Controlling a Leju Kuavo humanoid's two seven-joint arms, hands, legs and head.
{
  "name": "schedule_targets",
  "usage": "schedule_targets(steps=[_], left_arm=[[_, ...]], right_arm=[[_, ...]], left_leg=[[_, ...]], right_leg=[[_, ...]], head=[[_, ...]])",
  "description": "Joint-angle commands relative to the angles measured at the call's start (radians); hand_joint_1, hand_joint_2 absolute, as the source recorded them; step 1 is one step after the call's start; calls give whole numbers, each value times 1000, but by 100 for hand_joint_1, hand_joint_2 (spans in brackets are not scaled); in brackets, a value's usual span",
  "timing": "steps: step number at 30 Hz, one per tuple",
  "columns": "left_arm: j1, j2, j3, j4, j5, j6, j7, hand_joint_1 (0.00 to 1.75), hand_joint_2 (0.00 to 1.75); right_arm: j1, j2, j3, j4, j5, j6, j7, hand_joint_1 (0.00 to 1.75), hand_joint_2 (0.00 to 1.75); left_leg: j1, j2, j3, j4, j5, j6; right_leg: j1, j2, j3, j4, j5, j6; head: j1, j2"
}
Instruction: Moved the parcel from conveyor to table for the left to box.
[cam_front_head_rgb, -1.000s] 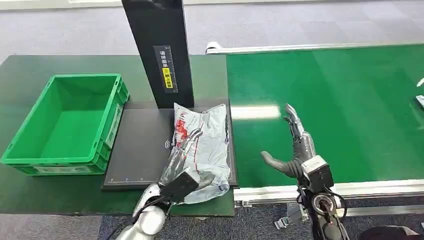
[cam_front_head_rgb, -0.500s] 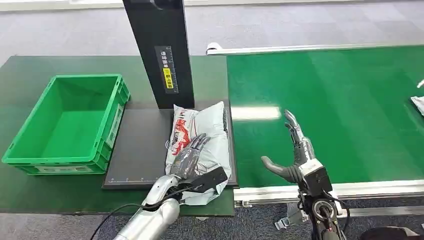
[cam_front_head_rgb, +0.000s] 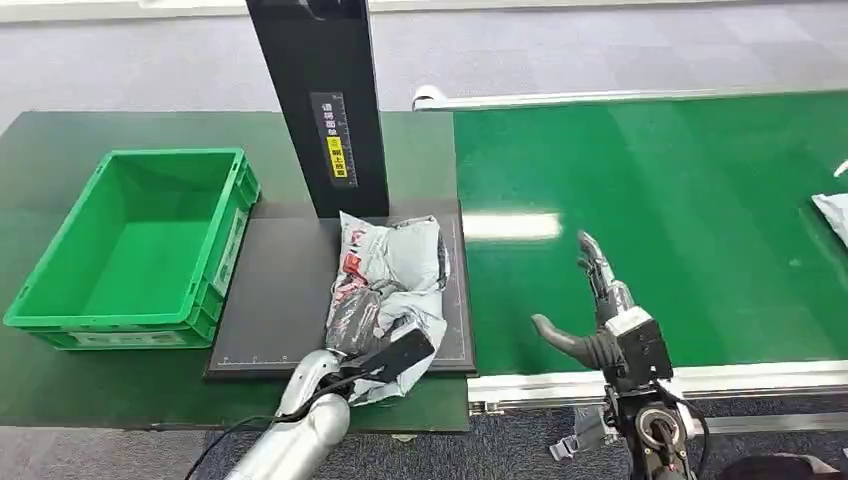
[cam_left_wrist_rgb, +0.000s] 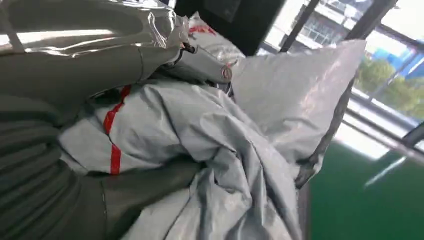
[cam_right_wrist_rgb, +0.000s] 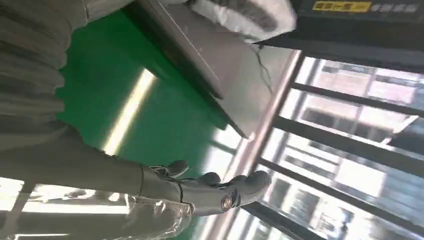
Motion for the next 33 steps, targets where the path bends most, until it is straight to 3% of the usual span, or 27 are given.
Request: schedule_targets(steps=[1, 4, 5, 15, 16, 18, 21, 27, 30, 33], left_arm=[[25, 14, 9, -22, 101, 82, -110, 175, 175], [34, 7, 16, -53, 132, 159, -179, 175, 175], [45, 2, 21, -90, 173, 210, -247, 175, 175], [62, 18, 3, -170, 241, 296, -320, 175, 175], [61, 26, -6, -195, 245, 353, -347, 175, 175], [63, 34, 2, -253, 227, 393, -369, 175, 175], [57, -8, 141, -362, -6, 393, -398, 175, 175], [-87, -61, 458, -426, -259, 393, -418, 175, 175], [-217, -26, 637, -346, -334, 393, -358, 175, 175], [-311, 45, 730, -207, -401, 393, -242, 175, 175]], right_arm=[[-56, -2, -67, 267, -340, 187, 118, 0, 175], [-62, -13, -48, 294, -335, 189, 133, 0, 175], [-67, -12, -44, 306, -347, 188, 152, 0, 0], [-71, -16, -14, 311, -380, 155, 188, 0, 0], [-73, -25, 9, 314, -375, 143, 185, 0, 175], [-78, -34, 34, 323, -376, 132, 179, 0, 175], [-99, -52, 78, 352, -381, 126, 165, 0, 175], [-148, -71, 129, 423, -386, 120, 141, 0, 175], [-197, -91, 160, 479, -398, 141, 103, 0, 175], [-212, -97, 176, 476, -397, 142, 82, 0, 175]], left_leg=[[1, 1, 2, -3, 1, 0], [1, 1, 1, -3, 0, 0], [1, 1, -2, -1, 0, 0], [1, 1, -5, -1, 0, 0], [0, 1, -6, 0, 0, 0], [1, 1, -6, 0, 0, 0], [1, 2, -7, 0, 0, 0], [1, 2, -9, 2, 0, 0], [1, 4, -8, 1, 1, -1], [1, 5, -5, -1, 2, -1]], right_leg=[[1, 1, 2, -5, 2, -1], [1, 1, 0, -4, 1, -1], [1, 1, -2, -2, 1, -1], [1, 1, -6, -1, 1, -1], [0, 1, -6, -1, 0, 0], [1, 1, -6, -1, 1, -1], [1, 2, -8, 0, 1, -1], [1, 2, -9, 1, 1, -1], [1, 3, -9, 1, 2, -1], [2, 5, -8, -1, 3, -2]], head=[[0, 0], [0, 0], [0, 0], [0, 0], [0, 0], [0, 0], [0, 0], [0, 0], [0, 0], [0, 0]])
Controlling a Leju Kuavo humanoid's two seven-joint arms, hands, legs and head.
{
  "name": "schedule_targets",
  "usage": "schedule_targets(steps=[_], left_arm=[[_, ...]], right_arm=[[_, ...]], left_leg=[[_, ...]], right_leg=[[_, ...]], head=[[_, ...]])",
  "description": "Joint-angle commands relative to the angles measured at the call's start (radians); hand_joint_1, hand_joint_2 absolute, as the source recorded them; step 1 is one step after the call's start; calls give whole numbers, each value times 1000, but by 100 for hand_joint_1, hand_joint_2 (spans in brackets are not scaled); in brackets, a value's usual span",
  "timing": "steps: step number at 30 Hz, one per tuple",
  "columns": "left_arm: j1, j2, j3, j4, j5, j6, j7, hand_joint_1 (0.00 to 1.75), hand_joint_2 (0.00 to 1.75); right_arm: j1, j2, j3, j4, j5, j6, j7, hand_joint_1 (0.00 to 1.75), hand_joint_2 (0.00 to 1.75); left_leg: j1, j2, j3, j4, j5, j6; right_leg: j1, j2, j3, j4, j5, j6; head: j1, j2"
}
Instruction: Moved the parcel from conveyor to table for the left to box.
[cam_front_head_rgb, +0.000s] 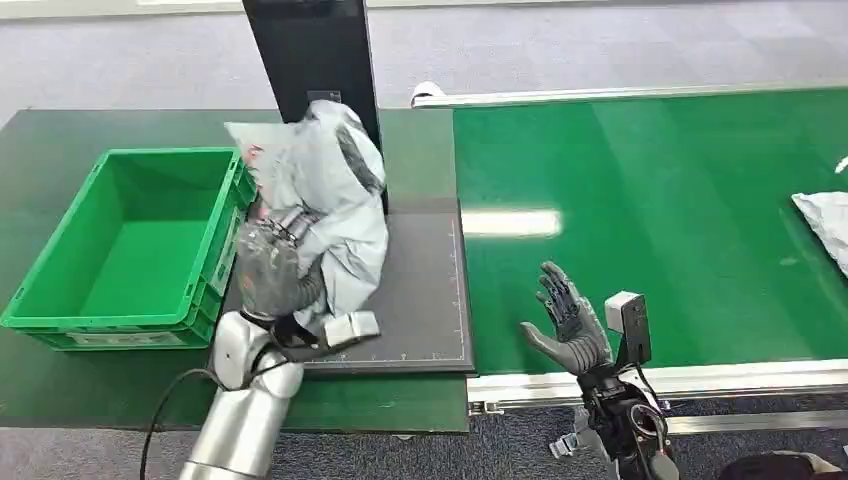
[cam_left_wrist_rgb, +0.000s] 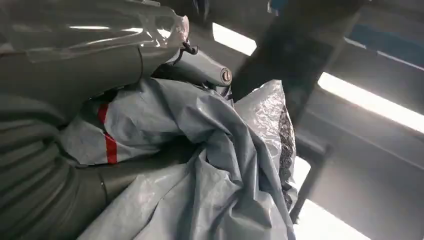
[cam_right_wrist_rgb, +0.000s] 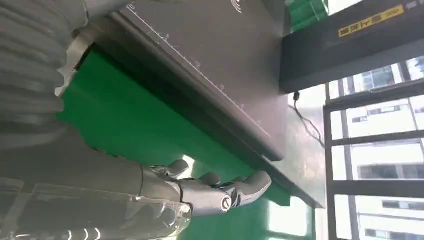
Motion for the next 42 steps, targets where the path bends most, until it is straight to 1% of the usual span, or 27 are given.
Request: schedule_targets(steps=[1, 2, 3, 4, 5, 6, 7, 8, 9, 10, 11, 12, 13, 14, 15, 16, 17, 21, 22, 23, 24, 25, 26, 27, 28, 29, 42], left_arm=[[-303, 114, 433, 245, -137, 37, 203, 175, 175], [-333, 148, 456, 318, -161, 37, 278, 175, 175], [-333, 148, 456, 318, -161, 37, 278, 175, 175], [-361, 198, 469, 422, -189, 37, 374, 175, 175], [-361, 211, 469, 429, -174, 37, 364, 175, 175], [-361, 211, 469, 429, -174, 37, 364, 175, 175], [-368, 245, 471, 509, -213, 37, 468, 175, 175], [-382, 264, 462, 568, -205, 37, 500, 175, 175], [-380, 274, 461, 571, -192, 37, 492, 175, 175], [-428, 325, 430, 751, -224, 37, 605, 175, 175], [-434, 345, 415, 791, -239, 31, 640, 175, 175], [-434, 350, 413, 799, -231, 37, 635, 175, 175], [-438, 374, 378, 848, -286, -4, 724, 175, 175], [-434, 384, 368, 861, -302, -20, 755, 175, 175], [-430, 385, 368, 861, -300, -17, 754, 175, 175], [-427, 400, 344, 883, -340, -73, 828, 175, 175], [-421, 410, 338, 896, -344, -168, 858, 175, 175], [-398, 404, 333, 899, -337, -177, 843, 175, 175], [-385, 393, 322, 884, -342, -126, 846, 16, 175], [-380, 386, 317, 877, -341, -107, 843, 0, 175], [-380, 384, 316, 877, -342, -106, 845, 0, 175], [-377, 376, 317, 864, -329, -67, 837, 0, 175], [-371, 367, 318, 842, -301, 14, 797, 0, 175], [-350, 361, 313, 771, -291, 37, 767, 0, 175], [-297, 327, 345, 575, -222, 37, 660, 0, 175], [-271, 306, 376, 473, -193, 37, 586, 0, 175], [-271, 306, 376, 473, -193, 37, 586, 0, 175]], right_arm=[[-115, -46, 102, 140, -4, 10, -55, 0, 175], [-112, -46, 110, 117, 8, 6, -73, 0, 175], [-112, -46, 110, 117, 8, 6, -73, 0, 175], [-103, -47, 119, 81, 34, -9, -103, 0, 175], [-98, -45, 118, 70, 33, -10, -103, 0, 175], [-98, -45, 118, 70, 33, -10, -103, 0, 175], [-82, -47, 116, 38, 38, -8, -108, 0, 175], [-77, -49, 115, 28, 41, -8, -110, 0, 175], [-75, -50, 114, 24, 42, -8, -110, 0, 175], [-71, -52, 111, 16, 50, -6, -108, 0, 175], [-70, -52, 109, 15, 53, -5, -108, 0, 175], [-70, -52, 108, 16, 55, -5, -108, 0, 175], [-70, -52, 105, 17, 60, -2, -108, 0, 175], [-71, -51, 104, 18, 63, -1, -109, 0, 175], [-71, -51, 104, 18, 64, -1, -109, 0, 175], [-74, -50, 103, 22, 70, 2, -109, 0, 175], [-81, -48, 103, 28, 80, 9, -110, 0, 175], [-77, -48, 98, 22, 84, 10, -110, 0, 175], [-63, -47, 90, 6, 87, 10, -108, 0, 175], [-55, -47, 86, -1, 87, 9, -107, 0, 175], [-52, -47, 86, -3, 87, 9, -107, 0, 175], [-41, -47, 81, -17, 89, 11, -104, 0, 175], [-32, -46, 78, -28, 96, 10, -99, 0, 175], [-27, -46, 76, -34, 98, 9, -98, 0, 175], [-23, -51, 76, -40, 98, 9, -99, 0, 175], [-24, -53, 77, -41, 98, 9, -99, 0, 175], [-24, -53, 77, -41, 98, 9, -99, 0, 175]], left_leg=[[0, 3, 1, 0, 1, -1], [0, 2, 1, -1, 1, -1], [0, 3, 2, -2, 2, -1], [0, 2, 2, -1, 2, -1], [0, 2, 2, -1, 1, -1], [0, 3, 3, -2, 2, -1], [0, 2, 3, -2, 1, -1], [0, 1, 2, -1, 1, -1], [0, 1, 3, -2, 1, -1], [0, 0, 2, -1, 1, -1], [0, 0, 2, -1, 1, 0], [0, 0, 1, -1, 1, 0], [1, 0, 3, -2, 2, -1], [0, 0, 1, -1, 2, -1], [0, 0, 1, -1, 1, -1], [1, 1, 1, -1, 2, -1], [1, 1, 0, -1, 1, -1], [0, 1, 1, -1, 1, -1], [1, 1, 2, -2, 1, -1], [1, 0, 0, -1, 1, 0], [0, -1, 0, -1, 1, 0], [1, -1, 1, -2, 1, 0], [0, -1, 1, -1, 1, 0], [0, 0, 1, -1, 1, 0], [0, 0, 0, -1, 1, 0], [1, -1, 0, -1, 1, 0], [1, -1, -1, 0, 1, 0]], right_leg=[[0, 3, -1, 0, 2, -1], [0, 3, 0, 0, 1, -1], [1, 3, 1, -1, 2, -2], [0, 2, 0, 0, 1, -1], [0, 2, 1, 0, 1, -1], [1, 3, 1, -1, 1, -1], [1, 3, 1, -1, 1, -1], [0, 1, 1, 0, 0, -1], [1, 1, 1, -1, 1, -1], [0, 1, 1, 0, 0, -1], [0, 0, 1, 0, 0, -1], [0, 0, 1, 0, 0, -1], [1, 0, 2, -1, 1, -1], [0, 0, 1, 0, 0, -1], [0, 1, 0, 0, 0, -1], [1, 1, 1, -1, 1, -1], [1, 1, 0, 0, 0, -1], [0, 1, 0, 0, 0, -1], [1, 1, 1, -1, 0, -1], [1, 0, 0, -1, 0, -1], [0, -1, -1, 0, 0, 0], [1, -1, 1, -2, 0, -1], [0, -1, 1, -1, 0, -1], [0, 0, 0, -1, 0, -1], [1, 0, 0, -1, 0, 0], [1, -1, 0, -2, 0, -1], [1, -1, -1, -1, 0, -1]], head=[[0, 0], [0, 0], [0, 0], [0, 0], [0, 0], [0, 0], [0, 0], [0, 0], [0, 0], [0, 0], [0, 0], [0, 0], [0, 0], [0, 0], [0, 0], [0, 0], [0, 0], [0, 0], [0, 0], [0, 0], [0, 0], [1, 0], [0, 0], [0, 0], [0, 0], [0, 0], [0, 0]])
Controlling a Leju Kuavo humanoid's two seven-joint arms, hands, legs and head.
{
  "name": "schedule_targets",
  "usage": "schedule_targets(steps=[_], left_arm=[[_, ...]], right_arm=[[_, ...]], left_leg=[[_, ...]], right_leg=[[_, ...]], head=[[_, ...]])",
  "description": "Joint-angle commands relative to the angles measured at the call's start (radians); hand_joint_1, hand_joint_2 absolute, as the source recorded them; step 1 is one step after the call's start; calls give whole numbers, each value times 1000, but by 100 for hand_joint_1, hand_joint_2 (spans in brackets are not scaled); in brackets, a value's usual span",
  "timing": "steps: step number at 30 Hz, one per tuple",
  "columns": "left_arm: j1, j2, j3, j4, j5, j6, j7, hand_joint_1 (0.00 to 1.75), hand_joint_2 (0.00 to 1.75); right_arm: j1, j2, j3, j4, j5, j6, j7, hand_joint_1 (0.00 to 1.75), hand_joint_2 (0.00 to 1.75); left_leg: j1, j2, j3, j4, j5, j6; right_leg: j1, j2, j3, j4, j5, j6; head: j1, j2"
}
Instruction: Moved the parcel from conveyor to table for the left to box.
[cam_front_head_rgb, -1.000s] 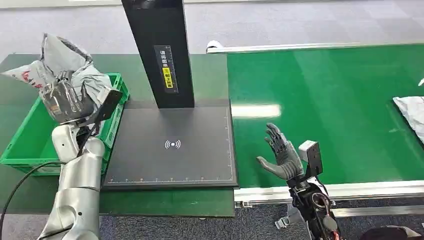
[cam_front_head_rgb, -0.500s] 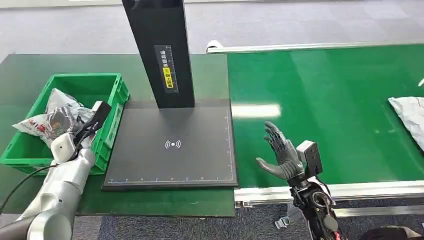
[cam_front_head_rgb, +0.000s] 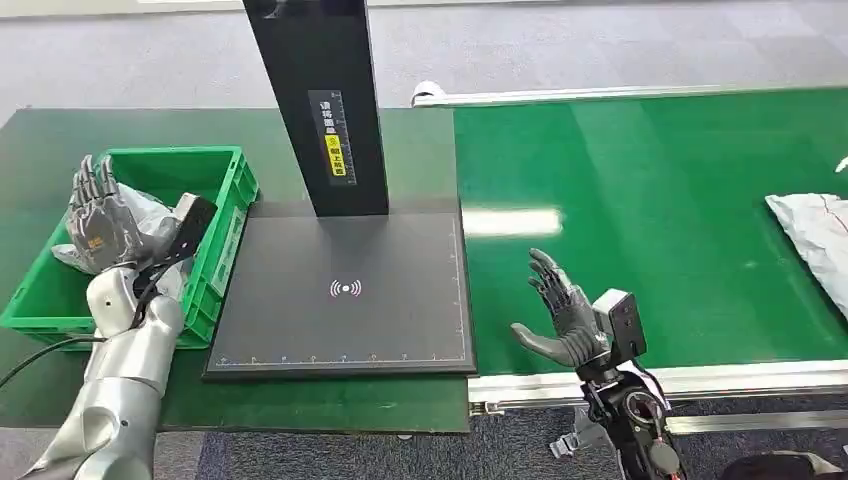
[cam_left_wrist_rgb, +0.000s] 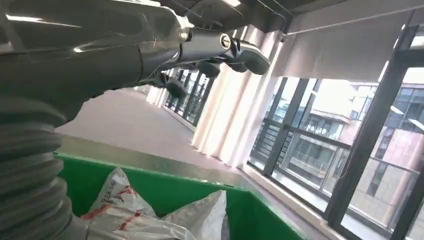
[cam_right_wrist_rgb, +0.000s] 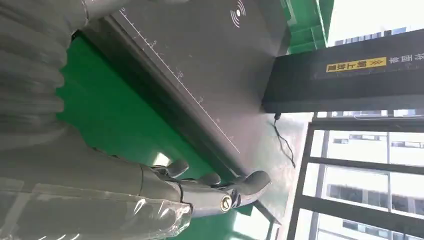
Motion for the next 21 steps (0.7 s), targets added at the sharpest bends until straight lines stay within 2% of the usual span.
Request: schedule_targets(steps=[1, 9, 10, 11, 12, 13, 17, 20, 21], left_arm=[[-9, -23, 23, -22, 4, 36, -6, 0, 175], [-9, -23, 23, -22, 4, 36, -6, 0, 175], [16, -57, 78, -147, 45, 36, -126, 0, 175], [25, -108, 183, -208, 86, 36, -278, 0, 175], [16, -141, 246, -235, 104, 36, -377, 0, 175], [-13, -220, 391, -292, 166, 36, -603, 0, 175], [66, -243, 237, -530, 349, 36, -632, 0, 175], [120, -242, 118, -639, 472, 36, -632, 0, 175], [131, -247, 93, -655, 487, 36, -632, 0, 175]], right_arm=[[-9, -8, -3, 8, 2, 1, 5, 0, 175], [-9, -8, -3, 8, 2, 1, 5, 0, 175], [-17, -11, -1, 13, 0, 2, 5, 0, 175], [-27, -14, 4, 25, -2, 2, 4, 0, 175], [-34, -15, 7, 34, -4, 1, 3, 0, 175], [-53, -17, 15, 61, -8, 3, -3, 0, 175], [-109, -12, 38, 134, -13, 3, -21, 0, 175], [-124, -14, 52, 161, -18, -8, -38, 0, 175], [-123, -17, 53, 162, -20, -11, -43, 0, 175]], left_leg=[[0, -1, 0, 0, 0, 0], [0, -1, 1, -1, 0, 0], [0, -1, 0, 0, 0, 0], [1, -1, 2, -1, 0, 0], [0, 0, 0, 0, 0, 0], [1, 0, -1, 0, 0, 0], [0, -1, -1, 0, 0, 1], [1, 5, 1, -1, -1, 0], [0, 2, 0, 0, 0, 0]], right_leg=[[1, -1, 1, -1, 0, -1], [0, -1, 1, -1, 0, -1], [0, -1, 1, -1, 0, -1], [1, -1, 2, -2, 0, -1], [1, 0, 1, -1, 0, -1], [1, 0, 0, -1, 1, 0], [1, -1, 1, -1, 1, 0], [1, 5, 1, -2, 2, -1], [1, 2, 1, -1, 1, -1]], head=[[0, 0], [0, 0], [0, 0], [0, 0], [0, 0], [0, 0], [0, 0], [0, 0], [0, 0]])
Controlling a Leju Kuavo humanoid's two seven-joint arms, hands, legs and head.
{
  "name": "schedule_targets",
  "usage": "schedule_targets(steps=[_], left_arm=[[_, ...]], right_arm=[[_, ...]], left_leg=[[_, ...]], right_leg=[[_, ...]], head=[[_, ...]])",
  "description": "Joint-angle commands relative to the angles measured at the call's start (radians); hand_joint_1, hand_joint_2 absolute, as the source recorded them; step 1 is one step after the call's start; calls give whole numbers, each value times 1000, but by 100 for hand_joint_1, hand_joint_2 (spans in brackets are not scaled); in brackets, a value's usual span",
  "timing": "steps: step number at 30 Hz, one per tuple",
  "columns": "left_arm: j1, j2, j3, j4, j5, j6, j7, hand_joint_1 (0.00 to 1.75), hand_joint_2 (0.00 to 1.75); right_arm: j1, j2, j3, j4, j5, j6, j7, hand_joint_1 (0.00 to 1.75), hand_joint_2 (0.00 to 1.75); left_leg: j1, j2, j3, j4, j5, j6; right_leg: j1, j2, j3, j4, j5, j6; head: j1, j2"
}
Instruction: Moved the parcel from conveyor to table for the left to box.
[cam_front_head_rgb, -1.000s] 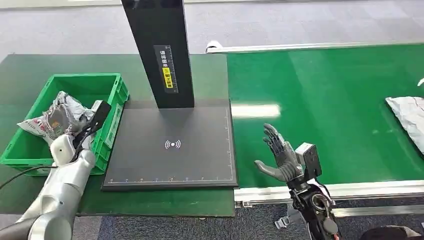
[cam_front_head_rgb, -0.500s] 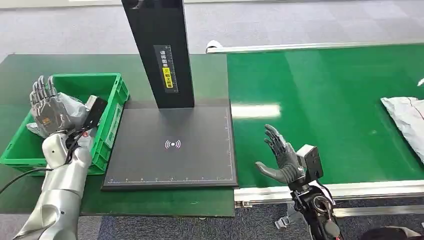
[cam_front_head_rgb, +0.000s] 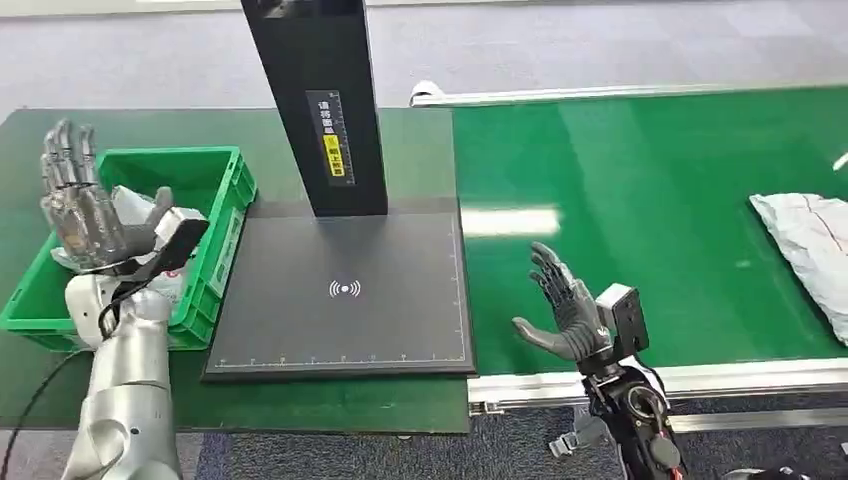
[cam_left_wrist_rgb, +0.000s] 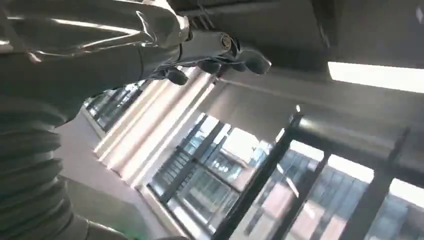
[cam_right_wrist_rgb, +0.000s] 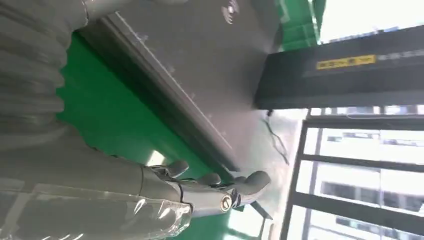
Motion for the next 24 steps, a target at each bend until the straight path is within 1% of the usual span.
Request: schedule_targets(steps=[1, 2, 3, 4, 5, 6, 7, 8, 9, 10, 13, 17, 19, 24], left_arm=[[116, -99, -140, -385, 144, 36, 6, 0, 175], [122, -103, -152, -384, 127, 36, 6, 0, 175], [178, -33, -522, -138, 440, 36, 6, 0, 175], [209, -66, -650, -68, 523, 10, 6, 0, 175], [217, -59, -739, -45, 617, -32, 11, 0, 175], [236, -33, -835, -65, 715, -184, 43, 0, 175], [253, -12, -880, -85, 779, -303, 77, 0, 175], [268, -2, -901, -94, 788, -340, 85, 0, 175], [289, 4, -911, -103, 841, -432, 105, 0, 175], [305, 2, -912, -113, 868, -485, 95, 0, 175], [334, -10, -906, -100, 904, -560, 123, 0, 175], [355, -26, -883, -78, 862, -644, 167, 0, 175], [365, -40, -854, -48, 840, -653, 180, 0, 175], [379, -48, -835, -48, 824, -658, 170, 0, 175]], right_arm=[[-89, -14, 48, 143, -19, -16, -42, 0, 175], [-88, -15, 50, 142, -21, -19, -44, 0, 175], [-64, -28, 42, 108, -31, -35, -63, 0, 175], [-45, -43, 35, 83, -40, -33, -67, 0, 175], [-38, -50, 31, 70, -42, -27, -67, 0, 175], [-42, -57, 32, 70, -40, -12, -69, 0, 175], [-55, -56, 34, 79, -35, -1, -69, 0, 175], [-66, -51, 35, 87, -32, 2, -68, 0, 175], [-79, -45, 38, 98, -25, 5, -67, 0, 175], [-85, -40, 41, 105, -20, 7, -67, 0, 175], [-64, -28, 35, 79, -15, -3, -65, 0, 175], [4, -13, 5, -9, 9, -8, -38, 0, 175], [25, -6, -7, -27, 23, -10, -30, 0, 175], [42, -1, -18, -36, 37, -11, -30, 0, 175]], left_leg=[[1, -2, 2, -1, 0, 0], [1, -3, 1, -1, 1, 0], [1, -3, 0, 0, 0, 0], [1, -3, 1, -1, 1, 0], [0, -11, 2, -3, 3, 0], [0, -14, 3, -3, 3, 1], [-1, -12, 2, -1, 2, 1], [0, -13, 2, -2, 2, 1], [0, -8, 1, 0, 1, 1], [0, -6, 2, -1, 1, 1], [-1, -1, 4, -3, 0, 1], [-1, -4, 3, -2, -1, 1], [-1, -5, 4, -3, -1, 1], [-1, -3, 2, -2, -1, 2]], right_leg=[[1, -1, 2, -2, 1, -1], [1, -2, 2, -2, 0, -1], [1, -3, 1, -2, 0, -1], [1, -2, 2, -3, 0, -1], [0, -11, 6, -4, -1, 0], [-1, -13, 5, -4, -1, 0], [-1, -11, 3, -3, -1, 0], [-1, -12, 4, -4, -1, 0], [-1, -7, 3, -3, 0, 0], [0, -5, 4, -4, 0, 0], [-1, 1, 5, -5, 1, 0], [-1, -4, 4, -5, 0, -1], [-1, -4, 6, -6, -1, -1], [-1, -2, 3, -4, -1, 0]], head=[[0, 0], [0, 0], [0, 0], [0, 0], [0, 0], [0, 0], [-1, 0], [0, 0], [0, 0], [1, 0], [0, 0], [0, 0], [0, 0], [0, 0]])
